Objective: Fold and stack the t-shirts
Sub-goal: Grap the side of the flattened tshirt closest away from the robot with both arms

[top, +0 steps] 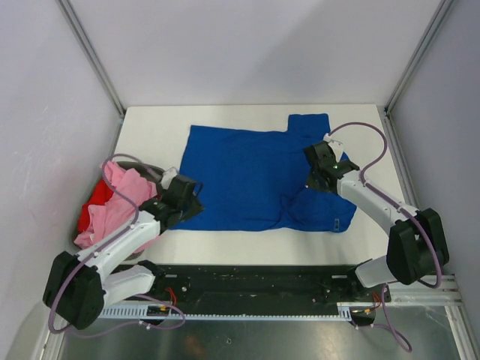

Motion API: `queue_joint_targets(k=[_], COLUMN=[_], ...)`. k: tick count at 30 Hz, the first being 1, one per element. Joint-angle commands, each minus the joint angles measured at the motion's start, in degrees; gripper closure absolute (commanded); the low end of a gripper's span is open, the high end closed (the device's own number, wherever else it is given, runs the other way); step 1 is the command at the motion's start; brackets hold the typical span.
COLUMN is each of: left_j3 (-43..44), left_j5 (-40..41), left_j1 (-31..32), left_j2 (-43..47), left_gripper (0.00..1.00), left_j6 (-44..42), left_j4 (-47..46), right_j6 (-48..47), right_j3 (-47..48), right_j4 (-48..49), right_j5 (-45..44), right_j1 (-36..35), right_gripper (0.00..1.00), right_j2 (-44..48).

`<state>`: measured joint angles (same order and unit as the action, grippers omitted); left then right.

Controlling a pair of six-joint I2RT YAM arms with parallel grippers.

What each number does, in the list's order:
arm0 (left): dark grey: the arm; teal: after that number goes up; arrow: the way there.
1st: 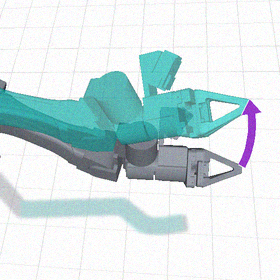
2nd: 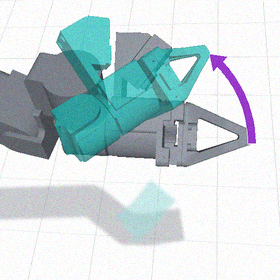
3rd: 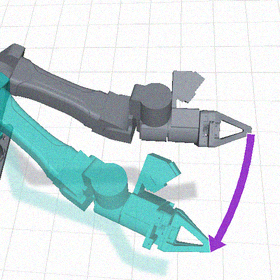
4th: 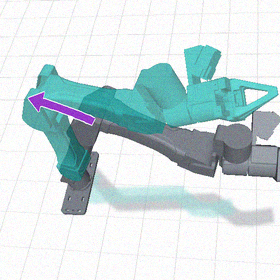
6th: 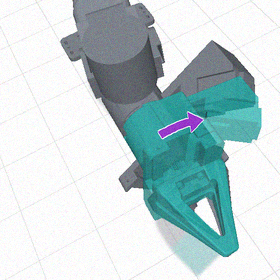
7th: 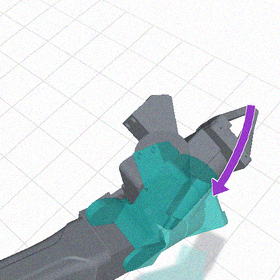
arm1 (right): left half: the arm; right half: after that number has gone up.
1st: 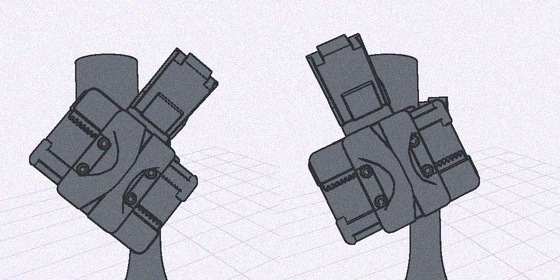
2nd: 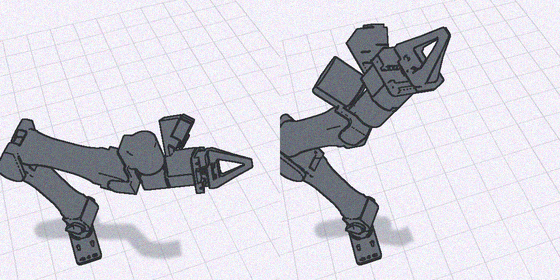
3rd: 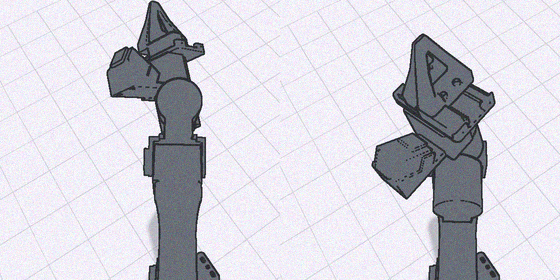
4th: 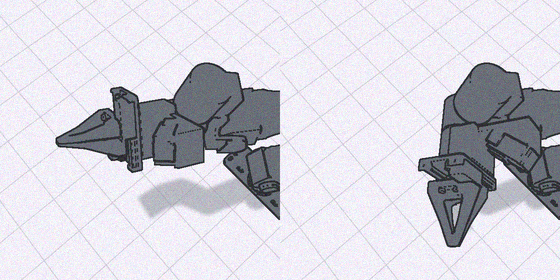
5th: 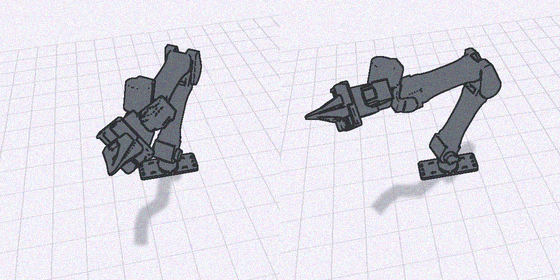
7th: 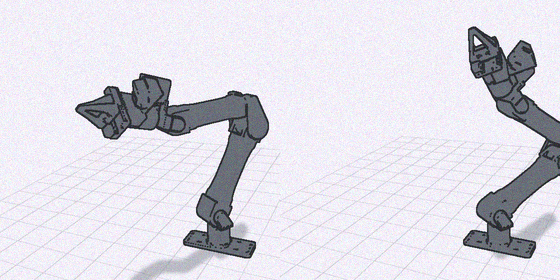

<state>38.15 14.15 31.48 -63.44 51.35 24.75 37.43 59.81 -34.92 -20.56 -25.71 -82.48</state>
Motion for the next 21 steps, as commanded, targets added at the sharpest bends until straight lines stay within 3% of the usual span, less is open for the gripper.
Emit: queue_joint_targets(k=[1,11,21], left_j3=[-4.16,-6.30,-7.91], left_j5=[8.46,10.57,12.64], left_j1=[-5.64,-14.88,-17.54], left_j2=[3.46,0.04,-0.13], left_gripper=[0.54,0.57,0.57], left_j6=[7.30,11.78,14.66], left_j4=[8.04,10.01,11.21], right_j6=[-1.14,-2.43,-2.63], right_j3=[1.93,1.60,1.11], right_j4=[0.36,1.15,1.22], right_j5=[-0.47,1.43,2.19], right_j1=[-0.21,0.29,0.72], right_gripper=[1.00,1.00,1.00], right_j2=[2.62,3.47,4.52])
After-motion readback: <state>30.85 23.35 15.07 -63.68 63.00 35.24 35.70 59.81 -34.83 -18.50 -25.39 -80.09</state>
